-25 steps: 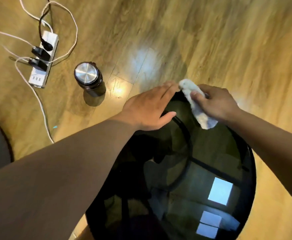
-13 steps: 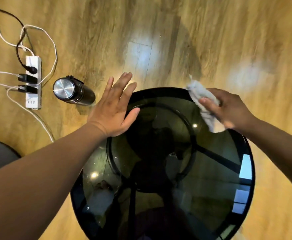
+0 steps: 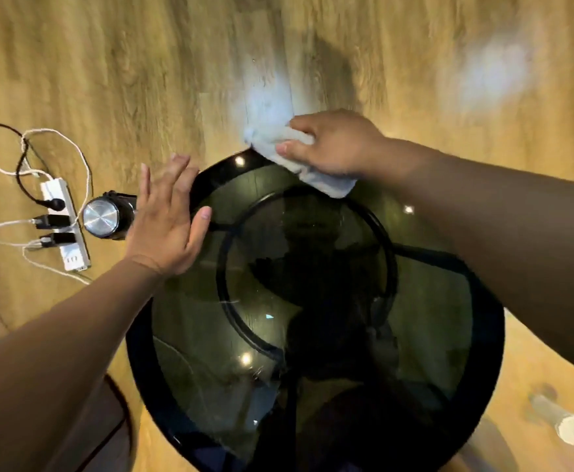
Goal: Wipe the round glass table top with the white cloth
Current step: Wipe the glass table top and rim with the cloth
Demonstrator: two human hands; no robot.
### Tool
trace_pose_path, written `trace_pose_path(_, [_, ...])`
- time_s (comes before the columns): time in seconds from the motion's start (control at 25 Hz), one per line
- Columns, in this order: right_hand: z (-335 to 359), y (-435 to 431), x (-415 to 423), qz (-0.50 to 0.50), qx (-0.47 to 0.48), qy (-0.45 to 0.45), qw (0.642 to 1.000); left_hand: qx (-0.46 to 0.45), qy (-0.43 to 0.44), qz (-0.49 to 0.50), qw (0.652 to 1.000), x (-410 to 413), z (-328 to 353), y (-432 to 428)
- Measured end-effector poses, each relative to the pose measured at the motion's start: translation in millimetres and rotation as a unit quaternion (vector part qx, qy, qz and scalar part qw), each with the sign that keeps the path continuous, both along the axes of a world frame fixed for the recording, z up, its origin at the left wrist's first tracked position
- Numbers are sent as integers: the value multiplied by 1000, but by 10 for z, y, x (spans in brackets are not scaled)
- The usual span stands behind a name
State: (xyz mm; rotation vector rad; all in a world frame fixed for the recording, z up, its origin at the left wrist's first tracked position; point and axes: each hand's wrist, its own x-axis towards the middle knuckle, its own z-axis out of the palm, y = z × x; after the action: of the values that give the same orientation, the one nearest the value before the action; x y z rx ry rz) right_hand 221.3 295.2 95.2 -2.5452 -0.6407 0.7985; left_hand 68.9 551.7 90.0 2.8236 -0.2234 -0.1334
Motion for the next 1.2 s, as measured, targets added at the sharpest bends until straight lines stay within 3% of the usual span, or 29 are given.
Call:
trace_pose_path(0.08, [5,-668,-201,-107,24,11,994,9,-25,-27,999,80,80,-260])
trace_pose_path(0.2, [127,-1608,-877,-273,72,82,956,-38,-81,-84,992,337,141,-1271])
trace_pose_path(0.32, [320,-2162,-1700,-377,84,108,916,-84,-55,-88,991,523,141,-2348])
trace_pose_path(0.4, [256,-2164,-1798,-417,105,117,895,-87,-18,-74,993,524,65,-2680])
trace_pose_path(0.48, [124,-1934,-1364,-386,110,101,911,-88,-7,-62,994,511,-38,-2754])
trace_pose_path(0.56, [-41,-1612,-782,-275,123,109,947,-148,-40,-27,988,506,-118,-2751])
trace_pose_path(0.64, [-160,-1386,-393,-229,168,157,946,-215,-58,47,974,546,-155,-2744])
trace_pose_path(0.76, [-187,-1600,-607,-300,228,192,906,-152,-51,23,987,576,-163,-2752])
trace_pose_path(0.92, [29,-2253,-1989,-445,209,135,860,-70,-24,2,997,564,-194,-2771])
trace_pose_path(1.0, [262,-2317,-2653,-499,185,160,831,-37,-24,2,999,590,-227,-2748])
trace_pose_path(1.08, [316,-2299,-2950,-506,154,161,833,-27,-38,-10,999,585,-226,-2744])
trace_pose_path(1.2, [163,-2253,-2312,-445,120,95,883,-22,-55,-19,998,578,-228,-2774])
